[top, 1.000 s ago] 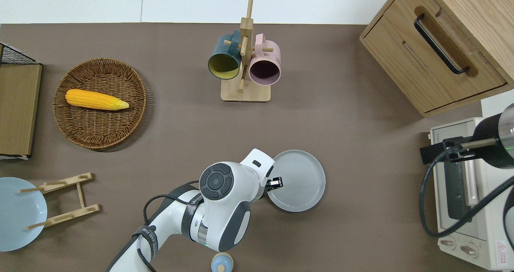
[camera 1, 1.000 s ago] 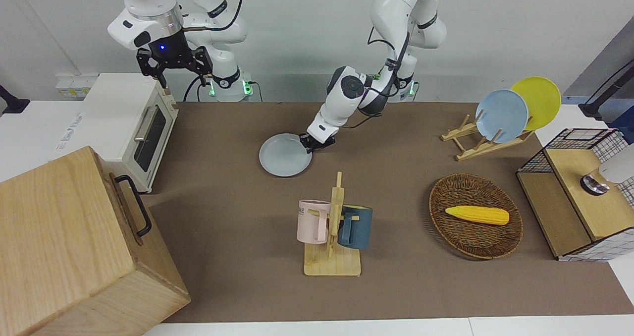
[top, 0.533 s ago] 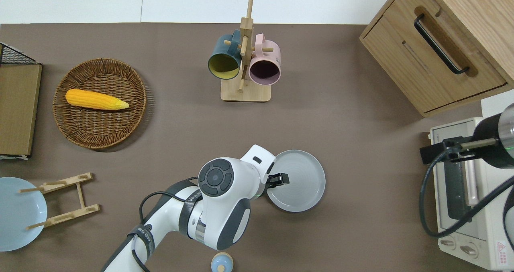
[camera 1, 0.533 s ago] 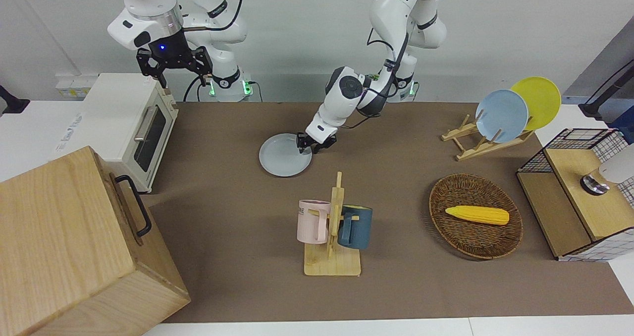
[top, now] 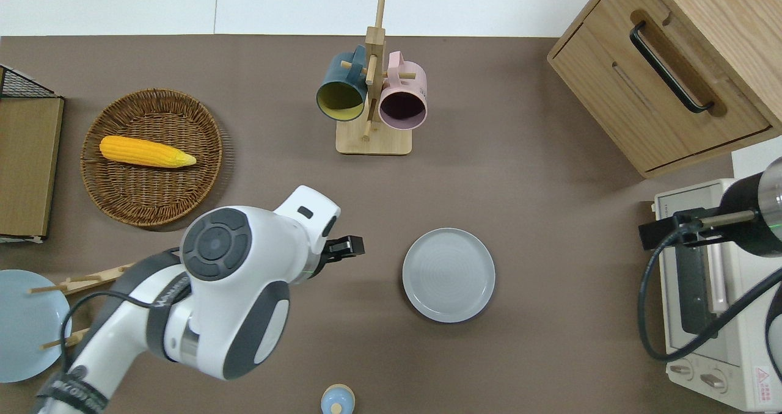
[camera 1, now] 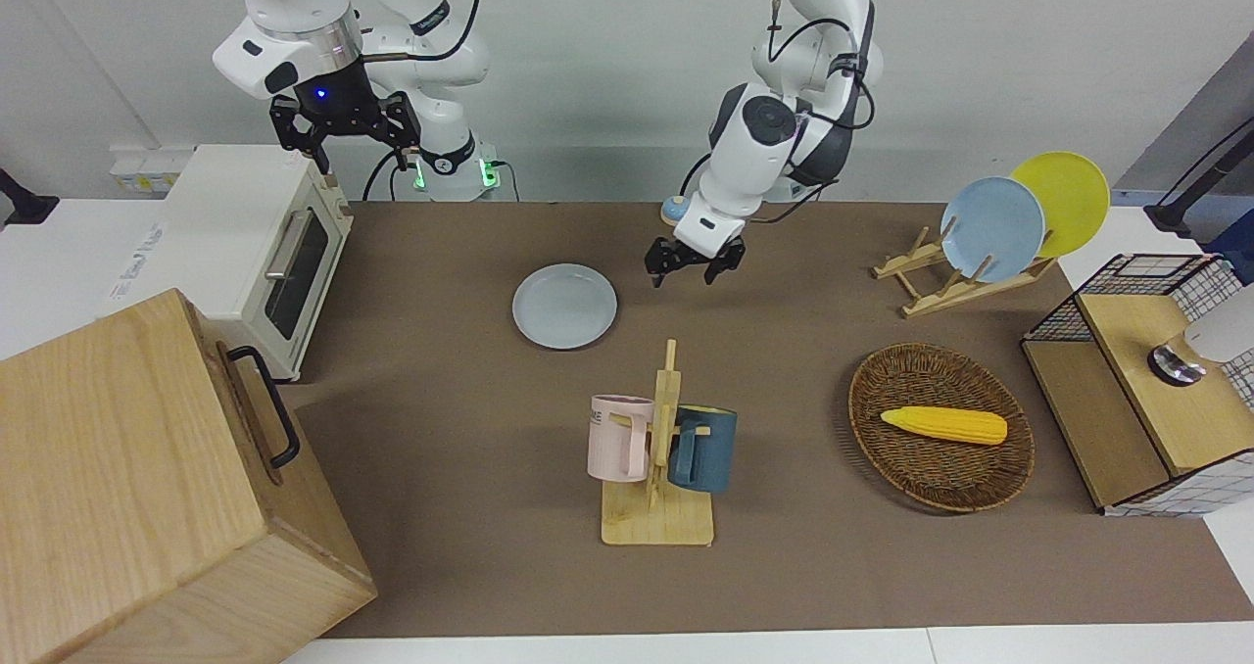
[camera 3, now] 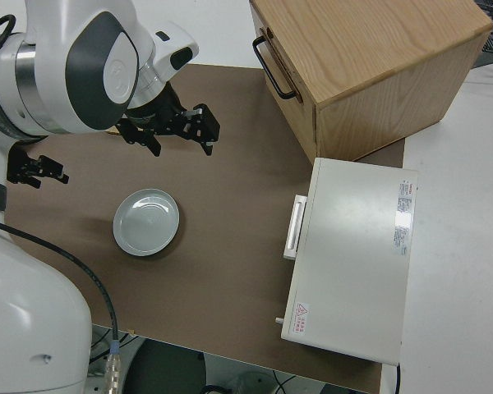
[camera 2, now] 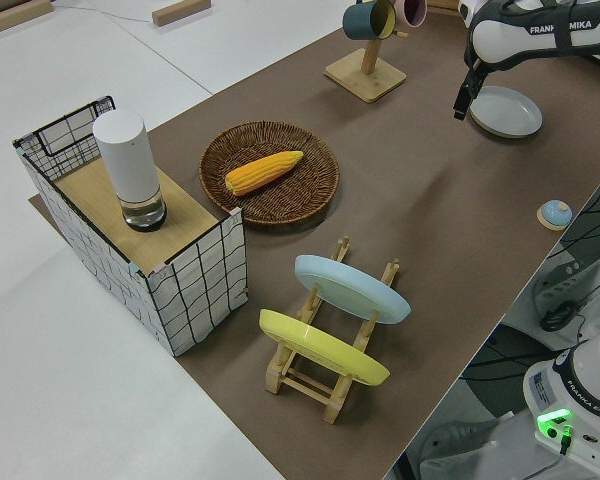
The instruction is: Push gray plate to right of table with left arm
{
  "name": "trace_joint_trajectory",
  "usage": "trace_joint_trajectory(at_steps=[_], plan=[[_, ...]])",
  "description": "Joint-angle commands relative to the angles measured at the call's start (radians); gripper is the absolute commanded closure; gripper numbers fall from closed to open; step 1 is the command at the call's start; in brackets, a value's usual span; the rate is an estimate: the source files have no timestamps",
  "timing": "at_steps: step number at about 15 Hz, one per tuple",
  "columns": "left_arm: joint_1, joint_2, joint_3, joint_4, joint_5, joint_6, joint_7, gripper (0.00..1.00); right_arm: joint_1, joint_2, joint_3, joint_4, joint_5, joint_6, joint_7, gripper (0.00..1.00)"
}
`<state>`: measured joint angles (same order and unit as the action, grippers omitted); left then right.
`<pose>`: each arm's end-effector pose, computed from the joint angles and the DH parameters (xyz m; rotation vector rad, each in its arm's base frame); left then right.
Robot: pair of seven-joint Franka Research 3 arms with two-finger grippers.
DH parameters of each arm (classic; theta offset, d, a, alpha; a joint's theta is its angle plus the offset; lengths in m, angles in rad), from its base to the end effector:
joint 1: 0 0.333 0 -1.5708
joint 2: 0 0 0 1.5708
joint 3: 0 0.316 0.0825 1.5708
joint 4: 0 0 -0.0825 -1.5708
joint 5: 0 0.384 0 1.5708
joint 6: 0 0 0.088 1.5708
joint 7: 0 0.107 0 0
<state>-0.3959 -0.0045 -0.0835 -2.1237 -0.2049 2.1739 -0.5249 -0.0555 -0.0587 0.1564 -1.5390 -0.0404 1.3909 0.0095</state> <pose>0.4808 -0.2587 0.4182 2.9555 0.2330 -0.0516 0.5147 0.0500 0.6555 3.0818 0.1315 -0.1347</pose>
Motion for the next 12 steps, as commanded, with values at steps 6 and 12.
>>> trace_joint_trajectory(at_steps=[6, 12], plan=[[-0.003, -0.124, 0.278, -0.012, 0.119, -0.084, 0.285, 0.00, -0.001, -0.010, 0.000, -0.004, 0.000, -0.004, -0.008, 0.005], [0.000, -0.149, 0.387, 0.192, 0.122, -0.322, 0.373, 0.00, -0.001, -0.010, 0.000, -0.004, 0.000, -0.004, -0.008, 0.005]])
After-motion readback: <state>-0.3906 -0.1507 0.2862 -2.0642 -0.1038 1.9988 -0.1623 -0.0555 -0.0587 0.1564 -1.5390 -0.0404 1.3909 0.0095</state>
